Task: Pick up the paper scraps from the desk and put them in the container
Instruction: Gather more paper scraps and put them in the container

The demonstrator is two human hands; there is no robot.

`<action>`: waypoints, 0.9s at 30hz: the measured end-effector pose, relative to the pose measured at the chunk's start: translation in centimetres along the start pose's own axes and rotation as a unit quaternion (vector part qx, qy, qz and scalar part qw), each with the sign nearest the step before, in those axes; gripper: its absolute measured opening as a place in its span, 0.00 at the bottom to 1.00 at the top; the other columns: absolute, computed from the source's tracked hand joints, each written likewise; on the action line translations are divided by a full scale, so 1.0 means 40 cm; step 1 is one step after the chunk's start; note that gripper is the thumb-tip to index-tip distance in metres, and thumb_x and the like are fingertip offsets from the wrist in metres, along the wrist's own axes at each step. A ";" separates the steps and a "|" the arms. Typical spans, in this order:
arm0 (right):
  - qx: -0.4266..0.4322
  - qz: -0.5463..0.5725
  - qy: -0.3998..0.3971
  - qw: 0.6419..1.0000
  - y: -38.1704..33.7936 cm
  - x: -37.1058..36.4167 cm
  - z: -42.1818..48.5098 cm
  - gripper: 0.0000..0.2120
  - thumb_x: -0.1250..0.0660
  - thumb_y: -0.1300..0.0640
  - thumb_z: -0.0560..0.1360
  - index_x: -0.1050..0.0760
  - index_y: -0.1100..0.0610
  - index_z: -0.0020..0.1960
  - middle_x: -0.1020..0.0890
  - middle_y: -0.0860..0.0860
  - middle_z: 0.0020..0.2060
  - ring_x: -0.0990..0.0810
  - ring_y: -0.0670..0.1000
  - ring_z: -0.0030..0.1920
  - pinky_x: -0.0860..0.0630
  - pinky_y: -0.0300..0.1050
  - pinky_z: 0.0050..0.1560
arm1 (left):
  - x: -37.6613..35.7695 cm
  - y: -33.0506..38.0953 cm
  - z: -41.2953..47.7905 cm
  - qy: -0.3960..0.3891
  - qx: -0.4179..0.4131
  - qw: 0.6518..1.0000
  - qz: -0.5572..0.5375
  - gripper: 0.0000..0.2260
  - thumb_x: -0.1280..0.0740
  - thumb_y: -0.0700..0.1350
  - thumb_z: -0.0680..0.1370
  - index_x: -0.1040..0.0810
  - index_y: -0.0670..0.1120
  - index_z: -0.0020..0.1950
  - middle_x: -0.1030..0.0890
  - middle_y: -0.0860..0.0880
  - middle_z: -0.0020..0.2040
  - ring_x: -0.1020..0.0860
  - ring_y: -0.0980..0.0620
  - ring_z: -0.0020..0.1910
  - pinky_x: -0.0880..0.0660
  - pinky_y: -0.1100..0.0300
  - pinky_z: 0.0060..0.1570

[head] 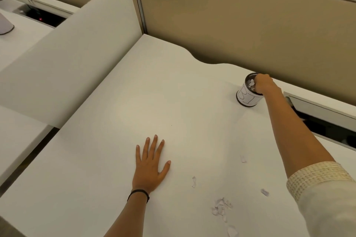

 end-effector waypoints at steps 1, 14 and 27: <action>0.003 0.002 0.014 1.000 0.007 0.000 -0.004 0.14 0.41 0.71 0.76 0.27 0.70 0.60 0.23 0.68 0.58 0.25 0.67 0.59 0.28 0.56 0.59 | 0.000 0.000 -0.001 0.001 -0.001 1.000 0.000 0.30 0.50 0.61 0.78 0.51 0.53 0.77 0.52 0.51 0.78 0.56 0.49 0.77 0.60 0.44 0.73; 0.039 0.319 0.123 0.939 0.148 -0.164 -0.336 0.10 0.36 0.66 0.75 0.20 0.63 0.54 0.19 0.60 0.55 0.20 0.60 0.54 0.27 0.43 0.52 | 0.018 0.008 -0.006 0.003 -0.002 1.000 -0.017 0.33 0.62 0.66 0.76 0.47 0.50 0.77 0.49 0.49 0.78 0.53 0.47 0.77 0.56 0.41 0.73; 0.155 0.213 -0.027 0.964 -0.044 -0.518 -0.696 0.26 0.49 0.48 0.82 0.53 0.53 0.77 0.55 0.50 0.77 0.58 0.48 0.77 0.62 0.48 0.76 | 0.038 0.027 -0.020 -0.003 -0.008 1.000 -0.012 0.44 0.73 0.70 0.69 0.48 0.49 0.77 0.51 0.48 0.78 0.55 0.46 0.77 0.59 0.42 0.74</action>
Point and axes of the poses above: each hand's wrist, its own z-axis towards the middle knuckle, its own x-axis out of the back of the hand, y = z × x, the point moved 2 cm from there along z, towards the middle knuckle
